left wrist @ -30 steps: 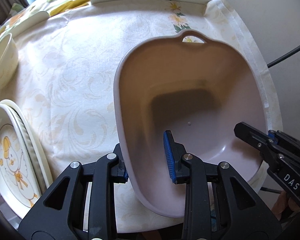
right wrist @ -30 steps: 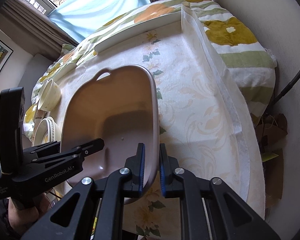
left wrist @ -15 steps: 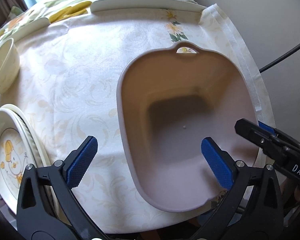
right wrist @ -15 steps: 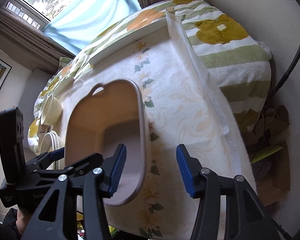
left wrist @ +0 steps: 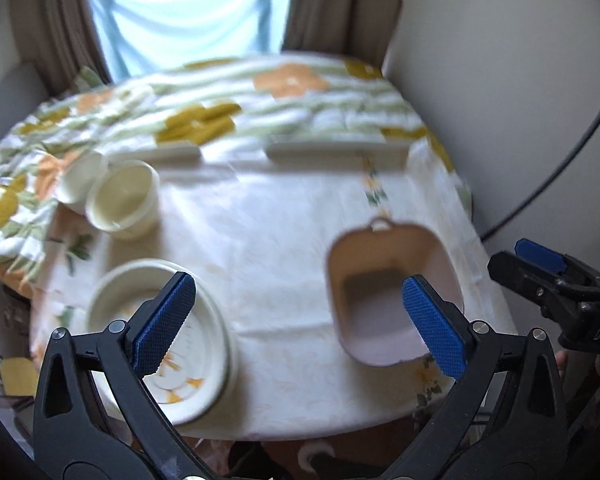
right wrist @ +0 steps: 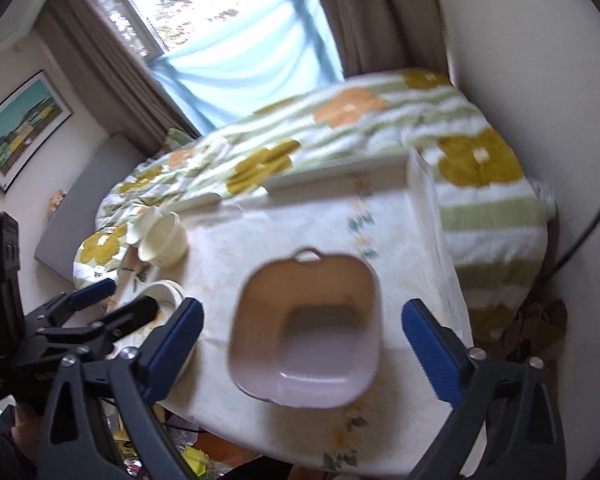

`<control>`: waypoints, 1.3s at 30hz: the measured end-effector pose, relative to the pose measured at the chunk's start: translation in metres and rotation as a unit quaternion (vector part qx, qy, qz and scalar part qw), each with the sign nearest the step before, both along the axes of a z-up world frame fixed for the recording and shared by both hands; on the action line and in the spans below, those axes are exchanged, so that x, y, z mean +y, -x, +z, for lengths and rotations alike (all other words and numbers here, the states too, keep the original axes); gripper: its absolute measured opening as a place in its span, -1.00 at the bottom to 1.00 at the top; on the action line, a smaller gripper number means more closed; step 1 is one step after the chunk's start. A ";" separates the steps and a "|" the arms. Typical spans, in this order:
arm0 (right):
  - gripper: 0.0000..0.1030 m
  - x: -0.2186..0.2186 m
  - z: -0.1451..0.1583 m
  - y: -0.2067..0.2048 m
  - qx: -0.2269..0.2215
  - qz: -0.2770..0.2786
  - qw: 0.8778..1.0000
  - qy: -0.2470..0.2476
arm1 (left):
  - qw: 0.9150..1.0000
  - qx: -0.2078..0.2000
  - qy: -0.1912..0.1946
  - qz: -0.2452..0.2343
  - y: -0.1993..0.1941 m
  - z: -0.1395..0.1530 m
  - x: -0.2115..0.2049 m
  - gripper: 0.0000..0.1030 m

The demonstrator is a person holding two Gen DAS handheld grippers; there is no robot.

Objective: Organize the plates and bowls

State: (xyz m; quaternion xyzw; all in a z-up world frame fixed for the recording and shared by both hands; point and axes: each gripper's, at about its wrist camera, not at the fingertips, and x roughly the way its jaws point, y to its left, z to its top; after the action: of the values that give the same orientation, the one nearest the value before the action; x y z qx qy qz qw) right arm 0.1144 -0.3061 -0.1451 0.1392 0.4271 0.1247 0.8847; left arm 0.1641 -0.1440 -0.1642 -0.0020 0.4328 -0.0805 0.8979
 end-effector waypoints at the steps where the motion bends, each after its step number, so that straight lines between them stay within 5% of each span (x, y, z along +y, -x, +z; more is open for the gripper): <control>1: 0.98 0.009 0.010 0.000 -0.023 0.011 1.000 0.006 | 1.000 -0.015 0.000 0.012 0.004 0.011 0.010 0.99; 7: 0.98 0.068 0.053 -0.017 -0.090 0.079 0.993 0.027 | 0.995 -0.065 -0.022 0.067 0.010 0.047 0.070 0.99; 16: 0.98 0.171 0.076 -0.074 -0.082 0.125 0.986 0.073 | 0.993 -0.044 0.014 0.109 -0.026 0.048 0.197 0.99; 25: 0.97 0.252 0.005 -0.167 0.024 0.141 0.986 0.084 | 0.988 0.056 0.063 0.128 -0.115 -0.020 0.282 0.87; 33: 0.47 0.287 -0.081 -0.215 0.140 0.107 0.982 0.065 | 0.981 0.157 0.064 0.090 -0.182 -0.107 0.291 0.27; 39: 0.18 0.301 -0.109 -0.223 0.171 0.102 0.978 0.065 | 0.978 0.187 0.064 0.062 -0.202 -0.141 0.285 0.16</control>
State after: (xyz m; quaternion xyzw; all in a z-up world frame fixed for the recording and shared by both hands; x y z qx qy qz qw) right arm 0.3371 -0.0049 -0.2540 0.0567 0.5909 0.1606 0.7886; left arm 0.3660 0.1411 -0.3047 -0.1013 0.5861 -0.0499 0.8024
